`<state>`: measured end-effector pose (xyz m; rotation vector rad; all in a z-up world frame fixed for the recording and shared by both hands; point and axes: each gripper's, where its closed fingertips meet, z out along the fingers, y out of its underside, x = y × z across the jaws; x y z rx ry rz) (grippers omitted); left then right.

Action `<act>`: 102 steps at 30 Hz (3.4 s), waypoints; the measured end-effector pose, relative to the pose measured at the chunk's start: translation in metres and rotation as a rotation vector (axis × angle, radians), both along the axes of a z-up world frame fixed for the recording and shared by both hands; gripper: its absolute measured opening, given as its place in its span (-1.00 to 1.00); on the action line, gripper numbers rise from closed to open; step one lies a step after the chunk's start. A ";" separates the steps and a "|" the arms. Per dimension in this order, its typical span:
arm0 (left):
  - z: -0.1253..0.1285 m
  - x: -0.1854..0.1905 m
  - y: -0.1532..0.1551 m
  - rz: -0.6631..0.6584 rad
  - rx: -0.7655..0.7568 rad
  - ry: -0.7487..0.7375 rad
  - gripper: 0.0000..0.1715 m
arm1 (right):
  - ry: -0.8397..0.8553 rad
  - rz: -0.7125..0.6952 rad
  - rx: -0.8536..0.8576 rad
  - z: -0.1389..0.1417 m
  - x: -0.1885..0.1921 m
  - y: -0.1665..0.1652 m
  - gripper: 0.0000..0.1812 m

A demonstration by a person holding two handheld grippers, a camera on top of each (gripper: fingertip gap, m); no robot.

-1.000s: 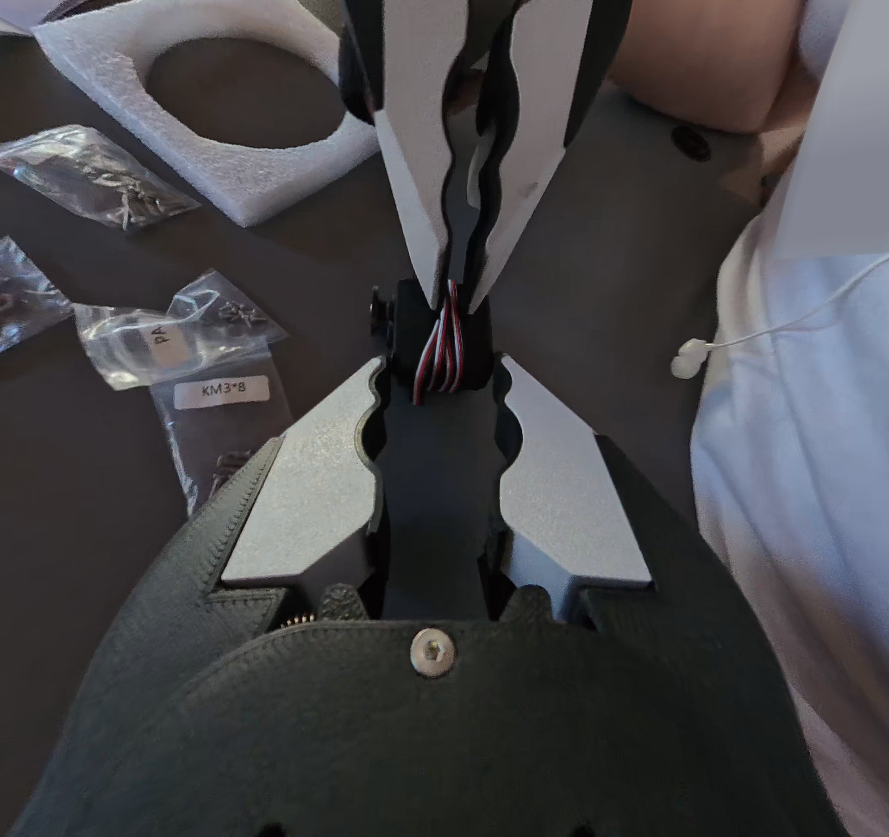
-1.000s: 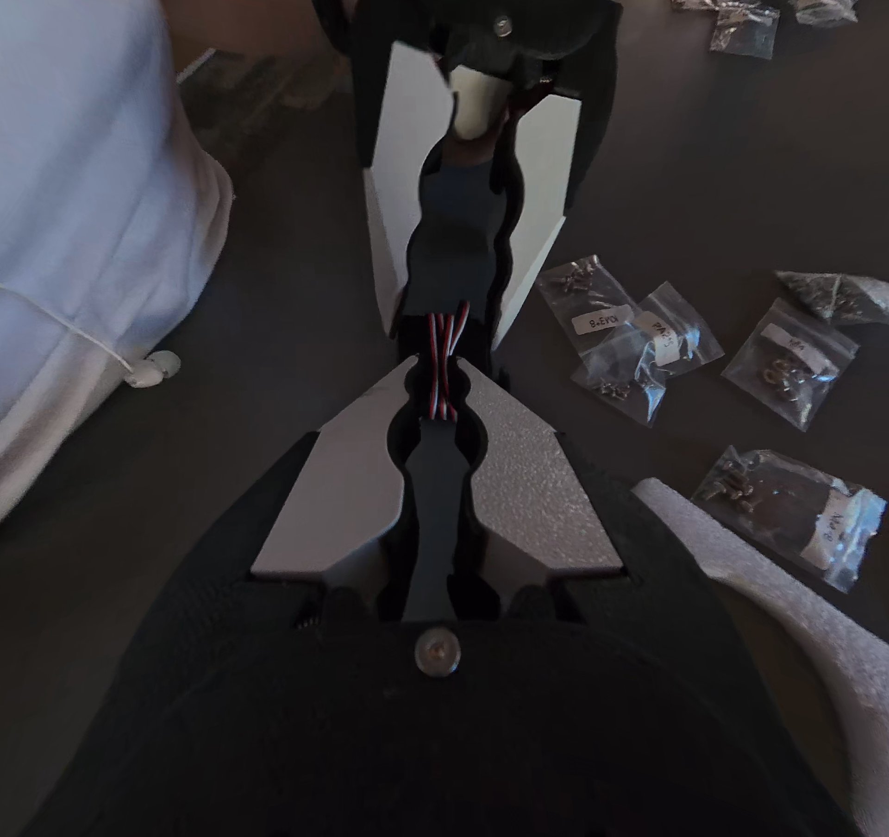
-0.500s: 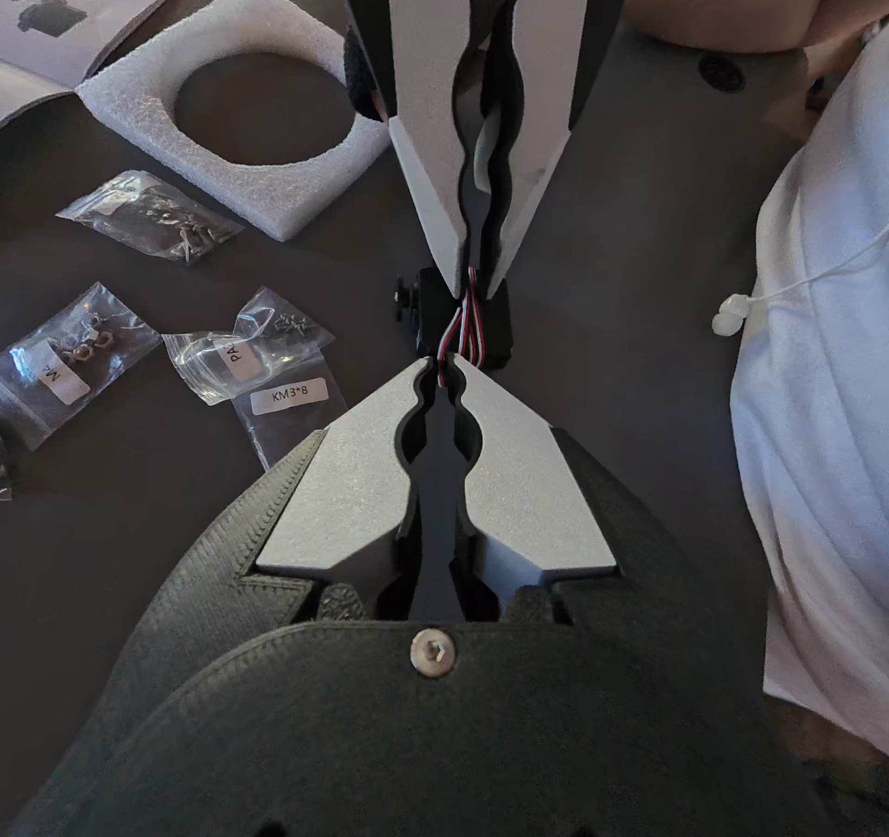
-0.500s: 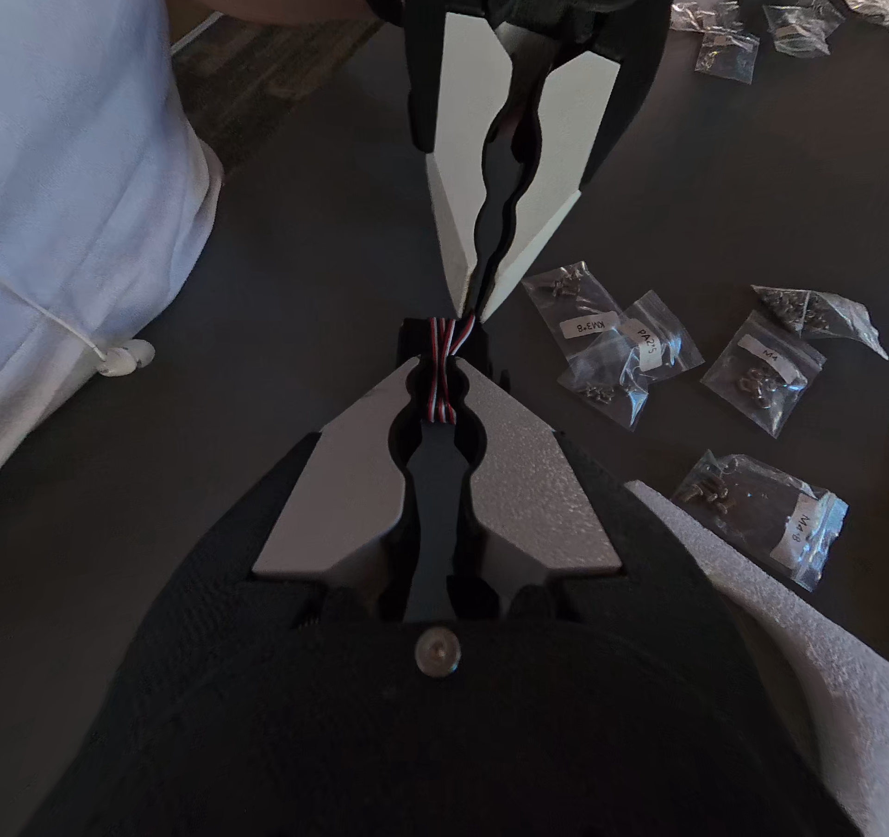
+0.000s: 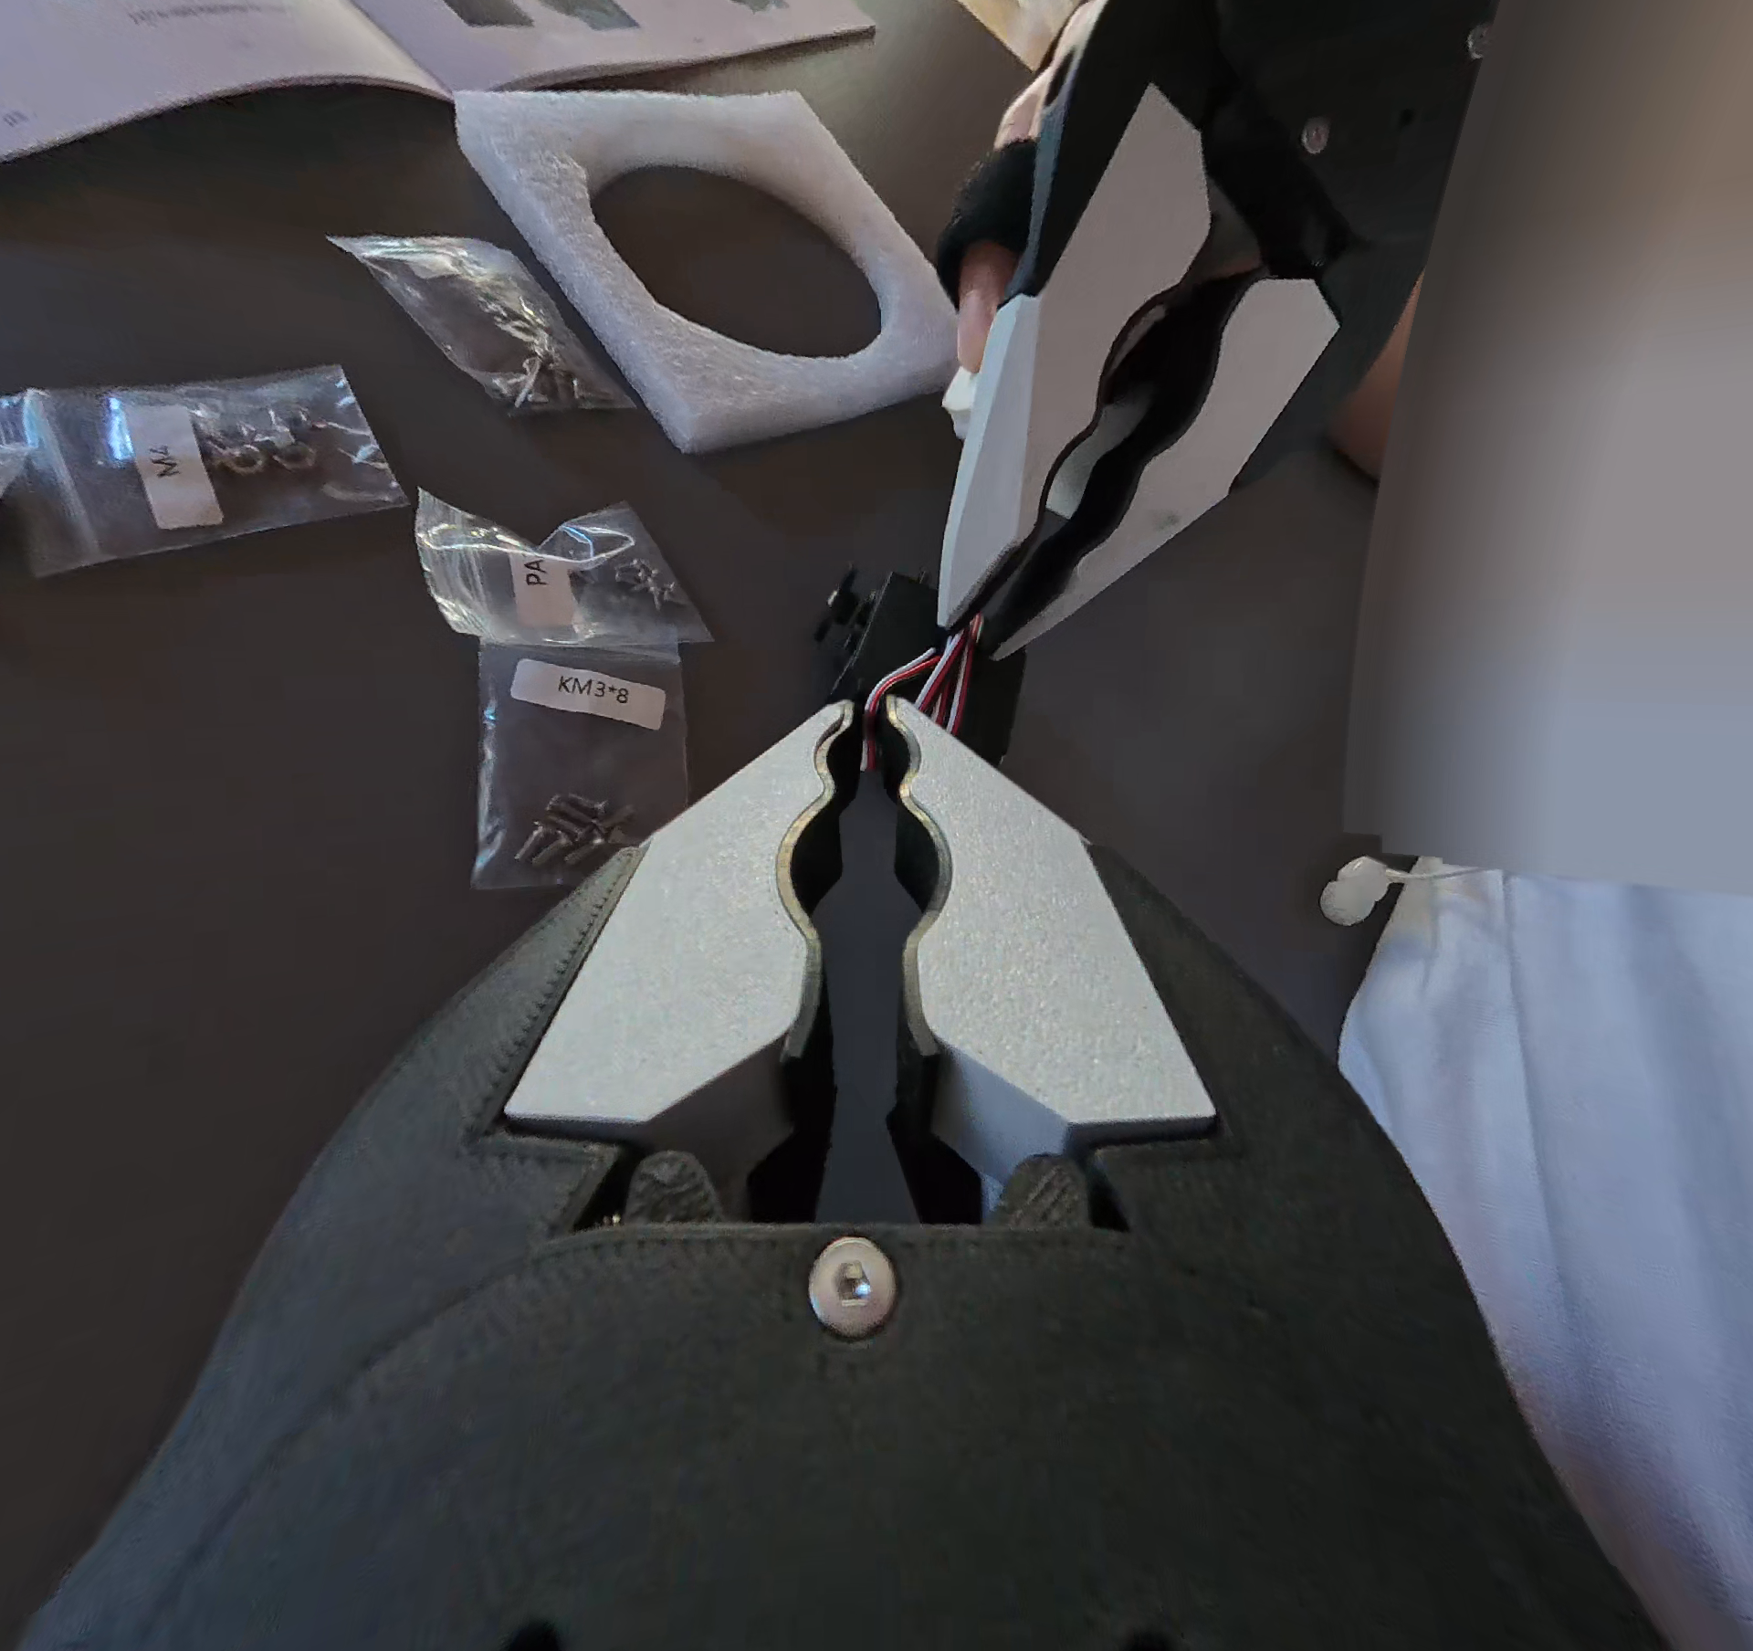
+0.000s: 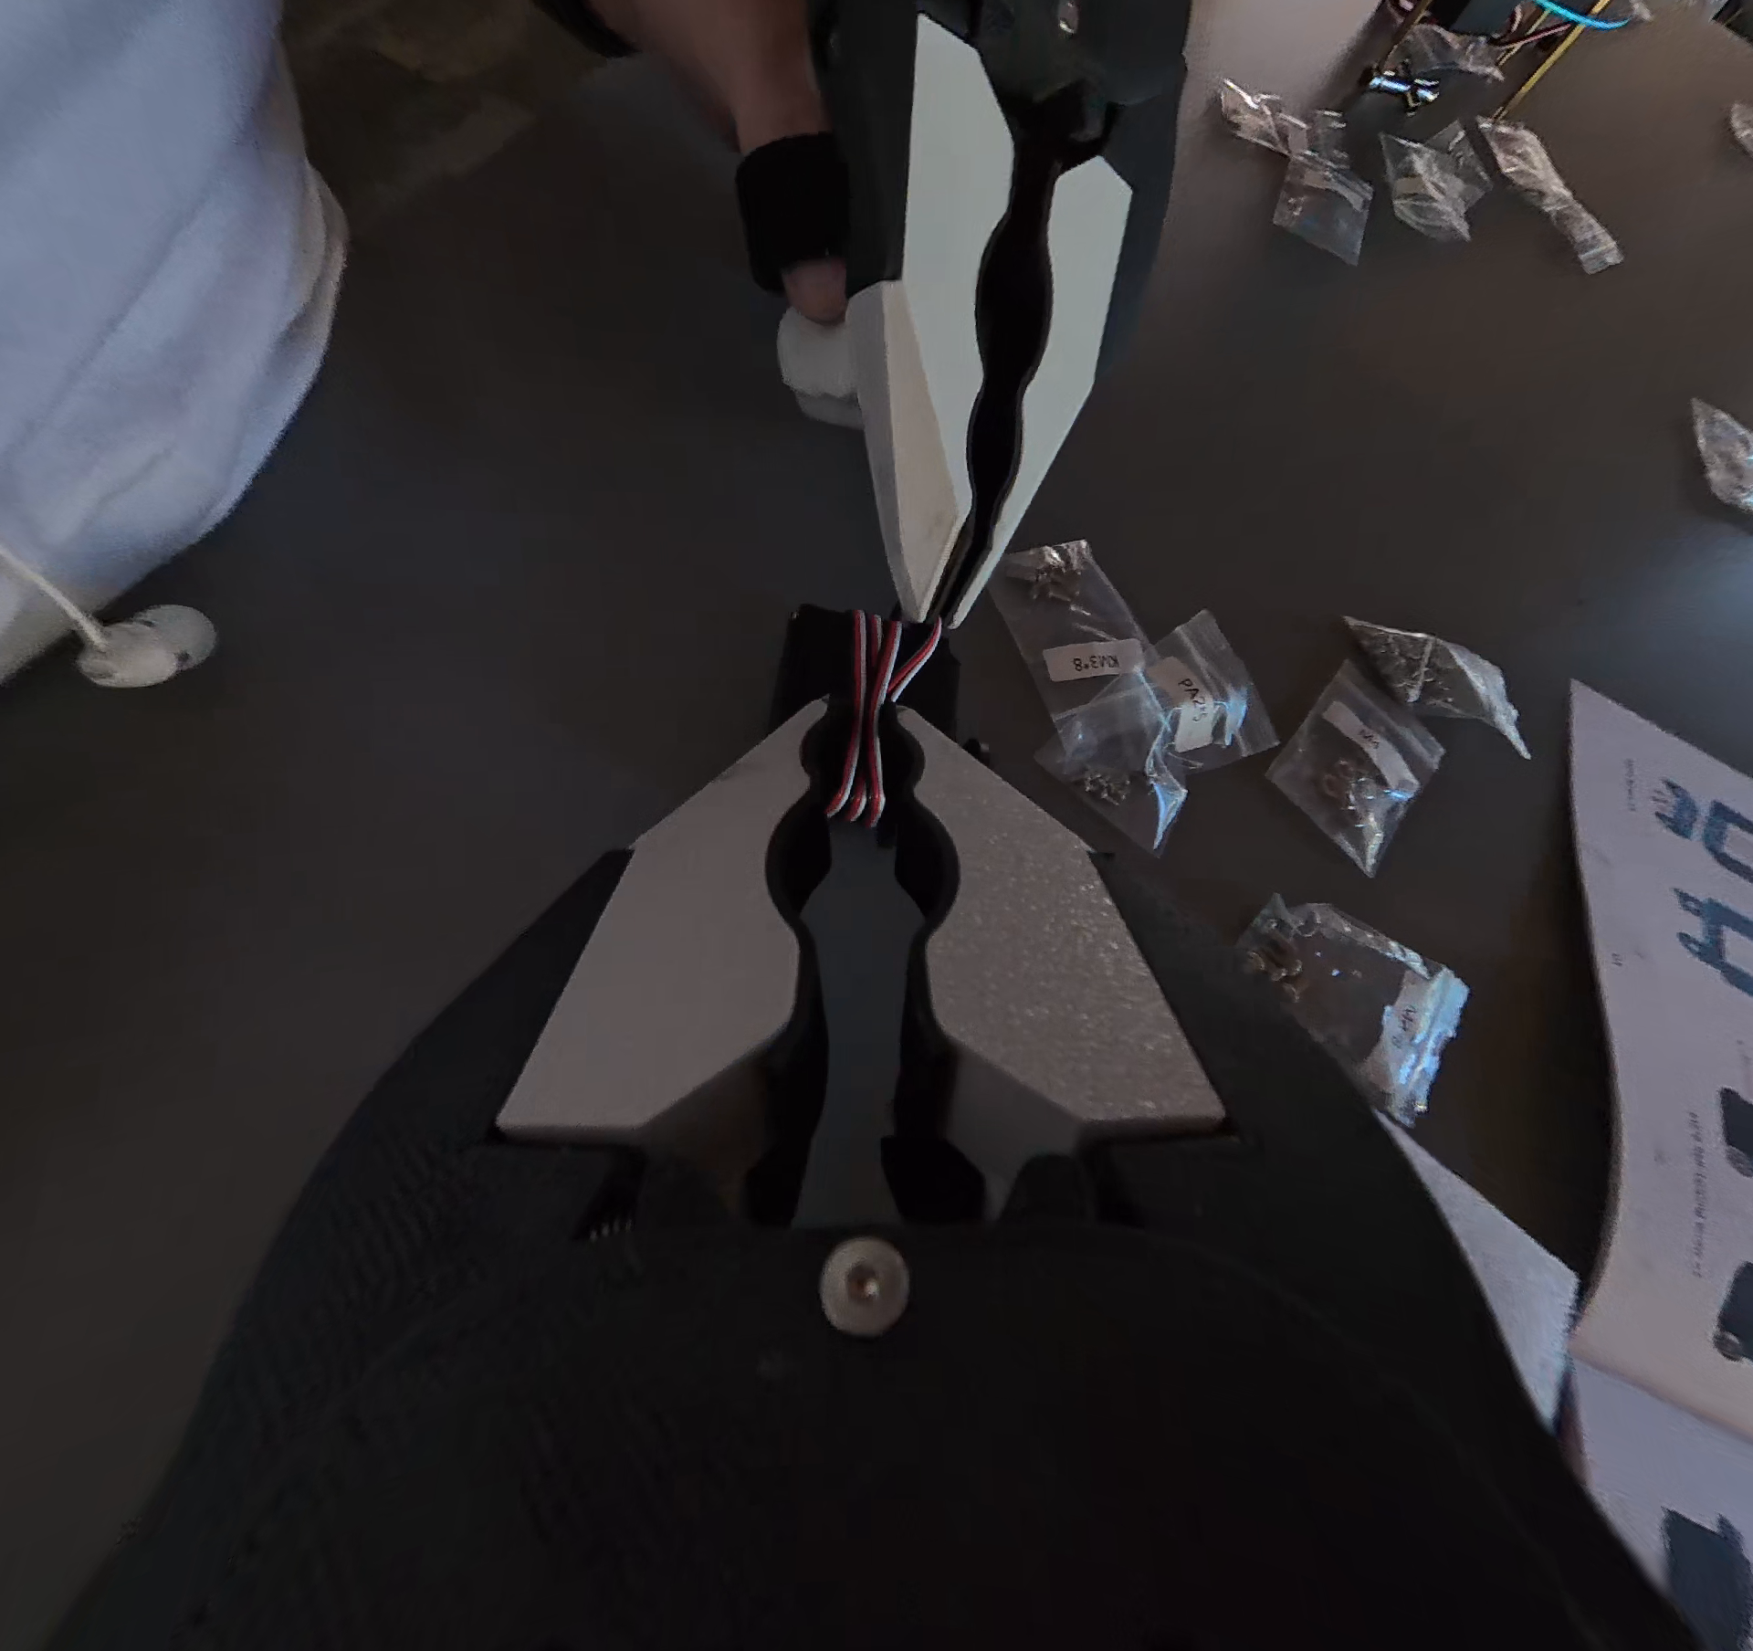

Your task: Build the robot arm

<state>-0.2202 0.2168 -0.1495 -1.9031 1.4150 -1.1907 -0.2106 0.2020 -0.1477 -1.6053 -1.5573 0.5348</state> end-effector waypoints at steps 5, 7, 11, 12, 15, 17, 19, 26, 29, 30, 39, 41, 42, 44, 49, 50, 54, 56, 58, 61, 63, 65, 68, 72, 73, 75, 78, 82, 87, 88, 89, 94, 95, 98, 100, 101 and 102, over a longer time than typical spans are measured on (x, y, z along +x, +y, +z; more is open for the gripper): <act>0.005 0.001 -0.003 0.003 0.128 -0.037 -0.98 | 0.065 -0.022 -0.074 0.003 0.002 0.002 -0.90; 0.009 0.003 -0.006 -0.005 0.107 -0.062 -0.98 | 0.065 -0.026 -0.116 0.001 0.002 0.001 -0.89; 0.006 0.001 -0.003 0.019 0.130 -0.042 -0.99 | 0.041 -0.036 -0.129 -0.003 0.004 0.000 -0.87; 0.005 0.001 -0.002 0.033 0.134 -0.035 -0.99 | 0.036 -0.036 -0.111 -0.003 0.003 0.000 -0.88; 0.003 0.000 -0.001 0.083 0.124 -0.022 -0.99 | 0.024 -0.018 -0.038 -0.003 0.002 -0.002 -0.89; 0.001 -0.002 0.005 0.137 0.132 -0.011 -0.99 | 0.022 0.008 -0.021 -0.002 0.000 -0.006 -0.92; -0.004 -0.012 0.019 0.202 0.217 0.041 -1.00 | 0.020 0.050 -0.009 -0.002 -0.001 -0.012 -0.93; -0.003 -0.014 0.014 0.161 0.121 0.016 -1.00 | 0.041 0.039 -0.034 -0.005 -0.007 -0.008 -0.91; -0.004 -0.015 0.016 0.203 0.050 0.013 -1.00 | 0.067 0.031 -0.058 -0.004 -0.006 -0.007 -0.89; -0.005 -0.016 0.016 0.209 0.013 0.013 -0.99 | 0.067 0.029 -0.059 -0.004 -0.005 -0.007 -0.89; 0.047 -0.008 0.020 0.207 -0.034 -0.176 -1.00 | 0.300 -0.076 -0.382 0.022 0.002 0.006 -0.58; 0.060 -0.004 0.018 0.180 -0.032 -0.210 -1.00 | 0.335 -0.090 -0.478 0.024 0.004 0.006 -0.55; 0.064 -0.002 0.017 0.162 -0.020 -0.212 -1.00 | 0.339 -0.097 -0.497 0.023 0.005 0.007 -0.51; 0.071 0.003 0.017 0.136 0.023 -0.209 -1.00 | 0.360 -0.098 -0.503 0.027 0.003 0.007 -0.52; 0.083 0.014 0.013 0.059 0.054 -0.159 -1.00 | 0.274 -0.123 -0.514 0.015 0.002 0.004 -0.38; 0.085 0.015 0.013 0.056 0.058 -0.144 -1.00 | 0.241 -0.156 -0.506 0.012 0.003 0.005 -0.37; 0.102 0.010 0.010 0.081 0.086 -0.136 -1.00 | 0.132 -0.408 -0.509 0.018 0.007 0.010 -0.36; 0.111 0.005 0.010 0.107 0.110 -0.144 -1.00 | 0.107 -0.457 -0.510 0.024 0.000 -0.003 -0.36; 0.121 -0.001 0.005 0.113 0.109 -0.173 -1.00 | 0.080 -0.464 -0.451 0.026 -0.008 -0.015 -0.36; 0.136 -0.006 -0.013 0.087 0.093 -0.221 -1.00 | 0.131 -0.531 -0.333 0.036 -0.010 -0.011 -0.38; 0.143 -0.009 -0.025 0.071 0.094 -0.232 -1.00 | 0.249 -0.509 -0.368 0.044 -0.022 -0.011 -0.42; 0.150 -0.014 -0.036 0.063 0.093 -0.249 -1.00 | 0.280 -0.513 -0.382 0.037 -0.025 -0.008 -0.41; 0.162 -0.025 -0.045 0.073 0.076 -0.292 -1.00 | 0.174 -0.489 -0.277 0.018 -0.022 -0.011 -0.30; 0.166 -0.039 -0.043 0.124 0.049 -0.325 -1.00 | 0.207 -0.429 -0.305 0.015 -0.031 -0.023 -0.34; 0.169 -0.042 -0.043 0.130 0.031 -0.343 -1.00 | 0.232 -0.412 -0.321 0.017 -0.035 -0.025 -0.36; 0.178 -0.048 -0.045 0.138 0.011 -0.374 -1.00 | 0.249 -0.402 -0.338 0.016 -0.042 -0.028 -0.38; 0.183 -0.061 -0.041 0.186 0.046 -0.367 -1.00 | 0.201 -0.387 -0.315 0.011 -0.050 -0.033 -0.38; 0.198 -0.079 -0.036 0.244 0.075 -0.408 -1.00 | 0.268 -0.372 -0.414 0.010 -0.067 -0.039 -0.32; 0.218 -0.097 -0.031 0.288 0.114 -0.462 -1.00 | 0.258 -0.400 -0.431 0.004 -0.088 -0.035 -0.26; 0.222 -0.100 -0.030 0.295 0.131 -0.466 -1.00 | 0.237 -0.395 -0.421 0.002 -0.092 -0.036 -0.25; 0.226 -0.103 -0.030 0.301 0.148 -0.469 -1.00 | 0.226 -0.392 -0.413 0.001 -0.097 -0.036 -0.26; 0.238 -0.109 -0.025 0.307 0.192 -0.482 -1.00 | 0.123 -0.374 -0.449 -0.019 -0.110 -0.040 -0.50; 0.240 -0.110 -0.024 0.305 0.196 -0.483 -1.00 | 0.083 -0.383 -0.451 -0.026 -0.108 -0.040 -0.55; 0.248 -0.109 -0.021 0.293 0.228 -0.471 -1.00 | 0.098 -0.389 -0.421 -0.024 -0.102 -0.035 -0.64; 0.255 -0.107 -0.019 0.277 0.267 -0.439 -1.00 | 0.147 -0.369 -0.438 -0.017 -0.104 -0.036 -0.60; 0.259 -0.107 -0.017 0.272 0.294 -0.415 -1.00 | 0.178 -0.370 -0.439 -0.013 -0.104 -0.035 -0.59; 0.262 -0.106 -0.012 0.273 0.331 -0.387 -1.00 | 0.205 -0.371 -0.439 -0.008 -0.104 -0.034 -0.57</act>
